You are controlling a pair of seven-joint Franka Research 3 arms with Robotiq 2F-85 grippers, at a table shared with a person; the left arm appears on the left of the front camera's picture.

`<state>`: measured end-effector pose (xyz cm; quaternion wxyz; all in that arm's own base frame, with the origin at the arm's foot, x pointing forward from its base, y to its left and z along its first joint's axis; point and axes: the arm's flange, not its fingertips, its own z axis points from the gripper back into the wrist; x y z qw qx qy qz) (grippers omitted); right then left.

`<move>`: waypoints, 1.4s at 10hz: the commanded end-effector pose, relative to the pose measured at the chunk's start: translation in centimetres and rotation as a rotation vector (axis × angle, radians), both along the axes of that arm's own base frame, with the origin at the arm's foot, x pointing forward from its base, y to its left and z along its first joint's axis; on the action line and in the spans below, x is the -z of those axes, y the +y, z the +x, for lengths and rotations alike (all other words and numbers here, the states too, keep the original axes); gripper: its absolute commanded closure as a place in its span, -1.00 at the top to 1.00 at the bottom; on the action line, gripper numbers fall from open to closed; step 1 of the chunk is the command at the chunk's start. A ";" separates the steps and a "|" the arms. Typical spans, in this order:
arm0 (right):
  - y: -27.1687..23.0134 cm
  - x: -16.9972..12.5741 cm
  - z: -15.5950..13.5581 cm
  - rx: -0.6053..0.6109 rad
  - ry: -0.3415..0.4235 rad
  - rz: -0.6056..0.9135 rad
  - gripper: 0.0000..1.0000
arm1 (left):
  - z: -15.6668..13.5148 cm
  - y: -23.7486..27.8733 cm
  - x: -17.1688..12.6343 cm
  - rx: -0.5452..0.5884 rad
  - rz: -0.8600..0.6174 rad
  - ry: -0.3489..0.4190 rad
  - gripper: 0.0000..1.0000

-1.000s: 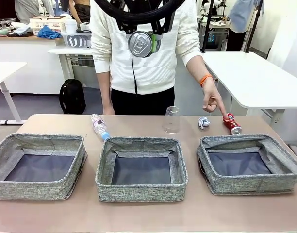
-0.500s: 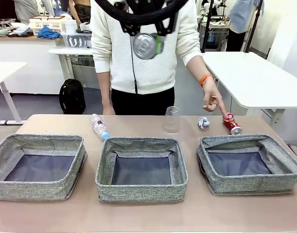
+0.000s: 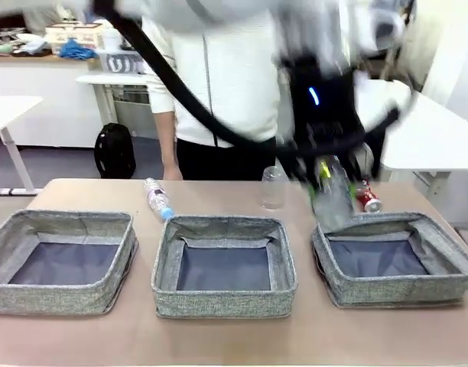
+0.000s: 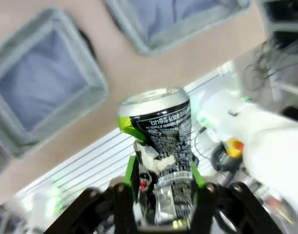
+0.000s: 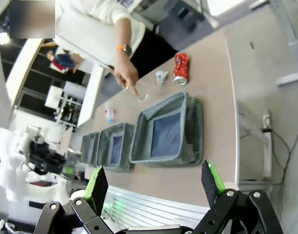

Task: Sort the waste into the appropriate baskets.
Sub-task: Place the picked waste into the Fabric basket indicated by the person.

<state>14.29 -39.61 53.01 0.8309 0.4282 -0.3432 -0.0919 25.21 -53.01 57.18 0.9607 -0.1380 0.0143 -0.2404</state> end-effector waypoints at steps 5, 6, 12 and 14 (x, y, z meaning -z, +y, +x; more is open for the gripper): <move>4.3 2.3 2.3 -0.080 0.034 0.058 1.00 | 7.6 -9.4 7.0 -0.084 -0.022 -0.174 -0.11; 4.3 2.3 2.3 -0.080 0.034 0.058 1.00 | 9.2 -10.1 6.9 -0.077 -0.036 -0.149 -0.11; 4.3 2.3 2.3 -0.080 0.034 0.058 1.00 | 11.7 -10.8 8.4 -0.077 -0.091 -0.179 -0.11; 4.3 2.3 2.3 -0.080 0.034 0.058 1.00 | 11.7 -10.8 8.4 -0.071 -0.108 -0.183 -0.11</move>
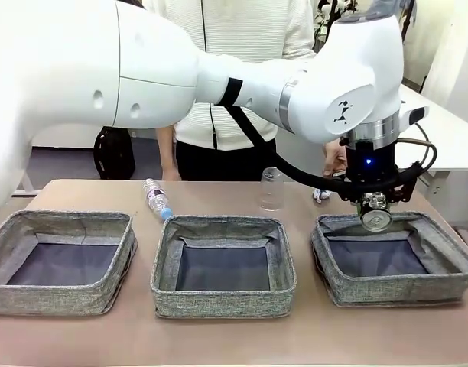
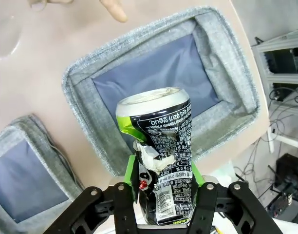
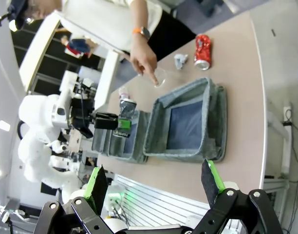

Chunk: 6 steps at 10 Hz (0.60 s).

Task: Sort the waste into the appropriate baskets.
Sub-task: Place the picked waste into the Fabric basket indicated by the person.

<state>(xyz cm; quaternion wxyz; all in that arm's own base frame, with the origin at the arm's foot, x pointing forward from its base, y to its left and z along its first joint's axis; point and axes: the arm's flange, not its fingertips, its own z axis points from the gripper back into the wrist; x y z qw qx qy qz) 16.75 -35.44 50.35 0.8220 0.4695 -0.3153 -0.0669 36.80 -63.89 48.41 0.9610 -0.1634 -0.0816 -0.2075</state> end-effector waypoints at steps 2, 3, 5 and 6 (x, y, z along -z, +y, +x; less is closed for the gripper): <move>0.1 -0.3 -0.2 0.011 0.023 -0.007 1.00 | 0.1 0.0 -0.3 0.033 -0.020 -0.017 -0.11; 0.1 -0.3 -0.2 0.011 0.023 -0.007 1.00 | 0.1 0.0 -0.3 0.038 -0.018 -0.028 1.00; 0.1 -0.3 -0.2 0.011 0.023 -0.007 1.00 | 0.1 0.0 -0.3 0.030 -0.032 -0.033 1.00; 0.1 -0.3 -0.2 0.011 0.023 -0.007 1.00 | 0.1 0.0 -0.4 0.028 -0.037 -0.035 1.00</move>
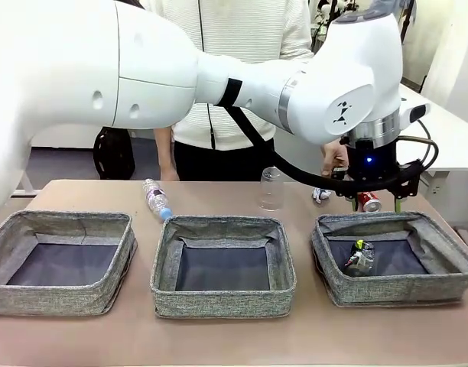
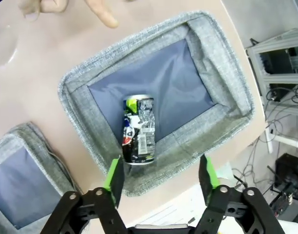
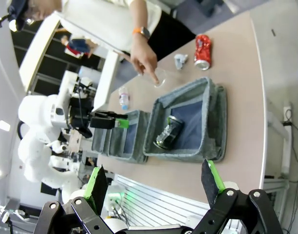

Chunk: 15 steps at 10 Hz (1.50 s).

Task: Sort the waste into the appropriate baskets.
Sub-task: Place the picked waste into the Fabric basket indicated by the person.

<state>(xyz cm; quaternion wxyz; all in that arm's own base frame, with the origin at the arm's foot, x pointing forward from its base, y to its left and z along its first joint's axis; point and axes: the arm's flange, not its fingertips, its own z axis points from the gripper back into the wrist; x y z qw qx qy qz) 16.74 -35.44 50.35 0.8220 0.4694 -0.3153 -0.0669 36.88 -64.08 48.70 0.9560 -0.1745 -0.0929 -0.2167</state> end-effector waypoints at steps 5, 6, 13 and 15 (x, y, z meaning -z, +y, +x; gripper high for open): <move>0.1 -0.3 -0.2 0.011 0.023 -0.007 1.00 | -0.1 0.4 -0.5 0.010 -0.011 -0.004 1.00; 0.0 0.0 0.0 0.000 0.000 0.000 1.00 | -0.2 0.5 -0.7 0.024 -0.008 0.009 1.00; 15.2 -2.3 6.4 -0.268 0.110 0.078 1.00 | -2.3 25.1 -9.9 -0.098 -0.064 0.024 1.00; 21.2 -2.8 6.9 -0.375 0.164 0.107 1.00 | -2.8 33.0 -10.1 -0.227 -0.111 0.068 1.00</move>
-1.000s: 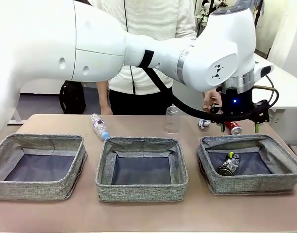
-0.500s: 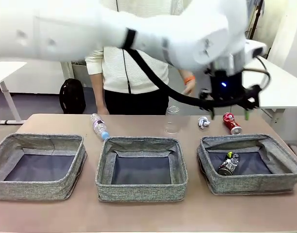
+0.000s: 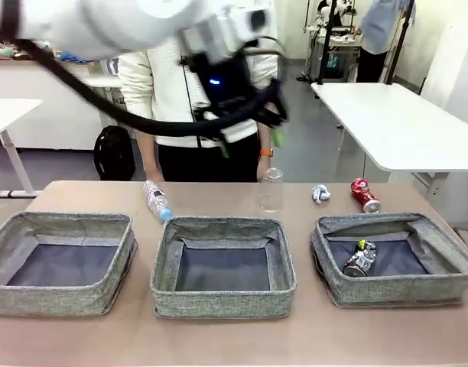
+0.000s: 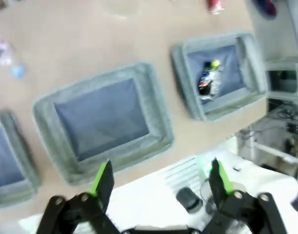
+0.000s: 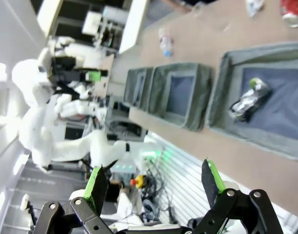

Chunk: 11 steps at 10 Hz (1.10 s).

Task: Sort the waste into the appropriate baskets.
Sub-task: Place the picked waste into the Fabric basket indicated by the person.

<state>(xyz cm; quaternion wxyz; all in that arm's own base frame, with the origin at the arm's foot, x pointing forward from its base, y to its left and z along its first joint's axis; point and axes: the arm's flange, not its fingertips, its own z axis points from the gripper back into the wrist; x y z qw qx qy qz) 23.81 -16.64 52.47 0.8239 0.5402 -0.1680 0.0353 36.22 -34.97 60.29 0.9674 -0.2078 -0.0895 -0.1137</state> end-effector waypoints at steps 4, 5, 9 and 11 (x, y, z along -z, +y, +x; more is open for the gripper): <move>13.3 0.2 0.4 -0.184 0.150 0.067 1.00 | -3.1 22.1 4.3 0.089 -0.322 0.204 1.00; 15.6 0.7 1.1 -0.195 0.213 0.082 1.00 | -4.4 26.5 6.1 0.134 -0.473 0.186 1.00; 16.9 1.3 5.5 -0.205 0.496 0.309 1.00 | -12.4 37.8 14.3 0.141 -0.933 -0.121 1.00; 15.5 1.5 6.2 -0.138 0.450 0.300 1.00 | -14.6 39.3 15.7 0.154 -1.044 -0.141 1.00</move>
